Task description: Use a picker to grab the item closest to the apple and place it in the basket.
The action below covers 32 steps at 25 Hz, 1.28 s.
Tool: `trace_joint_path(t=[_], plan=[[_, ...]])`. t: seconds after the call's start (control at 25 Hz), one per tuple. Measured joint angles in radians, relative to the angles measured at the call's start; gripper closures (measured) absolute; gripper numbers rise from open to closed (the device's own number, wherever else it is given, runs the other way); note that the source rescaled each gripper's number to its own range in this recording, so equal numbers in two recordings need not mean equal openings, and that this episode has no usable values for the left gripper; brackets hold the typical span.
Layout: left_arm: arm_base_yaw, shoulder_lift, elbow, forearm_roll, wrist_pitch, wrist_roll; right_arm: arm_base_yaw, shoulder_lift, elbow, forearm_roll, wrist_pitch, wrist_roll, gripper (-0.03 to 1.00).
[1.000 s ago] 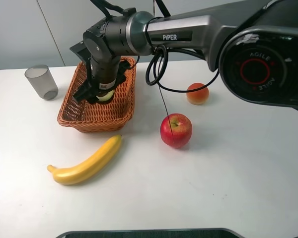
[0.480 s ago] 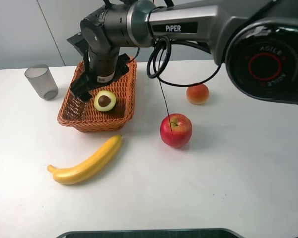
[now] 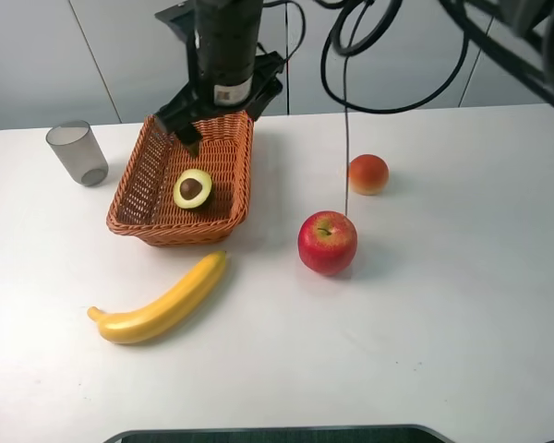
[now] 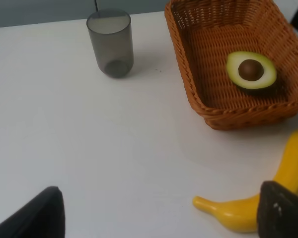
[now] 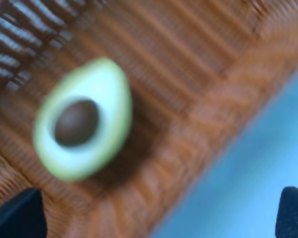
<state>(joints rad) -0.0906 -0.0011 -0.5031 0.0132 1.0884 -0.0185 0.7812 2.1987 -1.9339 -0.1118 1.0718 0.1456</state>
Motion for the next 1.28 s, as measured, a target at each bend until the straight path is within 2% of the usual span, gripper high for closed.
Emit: trace_joint_path(t=[0.16,0.36,0.72,1.04,1.16,1.28], plan=[[0.0,0.0,0.0,0.0,0.0,0.0,-0.089,-0.101,0.167,0.036,0.021,0.004,-0.03],[0.0,0.0,0.0,0.0,0.0,0.0,-0.207,-0.297,0.452,0.076,-0.008,0.041,-0.03],[0.0,0.0,0.0,0.0,0.0,0.0,-0.502,-0.733,0.928,0.104,-0.052,0.054,-0.03],[0.0,0.0,0.0,0.0,0.0,0.0,-0.735,-1.128,1.129,0.12,-0.039,0.029,-0.03],[0.0,0.0,0.0,0.0,0.0,0.0,-0.788,-1.275,1.175,0.12,-0.03,0.013,-0.03],[0.0,0.0,0.0,0.0,0.0,0.0,-0.796,-1.424,1.224,0.12,-0.018,-0.001,-0.03]])
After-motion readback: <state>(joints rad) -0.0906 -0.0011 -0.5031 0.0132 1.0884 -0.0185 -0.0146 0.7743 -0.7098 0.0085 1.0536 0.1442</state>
